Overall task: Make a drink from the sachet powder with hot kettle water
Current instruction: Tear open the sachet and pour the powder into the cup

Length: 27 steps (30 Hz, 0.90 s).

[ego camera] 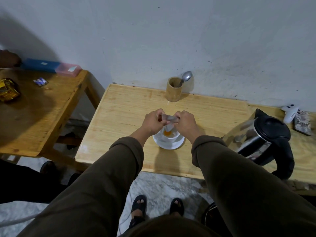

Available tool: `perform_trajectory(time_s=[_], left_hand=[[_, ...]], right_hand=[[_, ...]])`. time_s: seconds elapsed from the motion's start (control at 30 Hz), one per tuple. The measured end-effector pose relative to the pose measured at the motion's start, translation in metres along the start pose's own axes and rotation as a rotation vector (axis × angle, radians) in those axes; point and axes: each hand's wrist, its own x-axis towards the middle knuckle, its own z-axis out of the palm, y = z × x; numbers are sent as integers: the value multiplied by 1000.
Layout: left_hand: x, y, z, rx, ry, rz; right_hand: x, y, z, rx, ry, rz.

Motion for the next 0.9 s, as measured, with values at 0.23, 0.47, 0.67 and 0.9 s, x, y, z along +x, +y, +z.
perform_trajectory(time_s=[0.23, 0.47, 0.67, 0.9], left_hand=[[2, -2, 1, 65, 56, 6], [7, -3, 6, 92, 70, -1], [6, -1, 7, 121, 66, -8], [2, 0, 7, 51, 60, -12]], right_hand=[[0, 5, -6, 16, -34, -14], [-4, 3, -10, 35, -2, -3], [-6, 2, -9, 7, -4, -35], [-9, -3, -8, -19, 41, -23]])
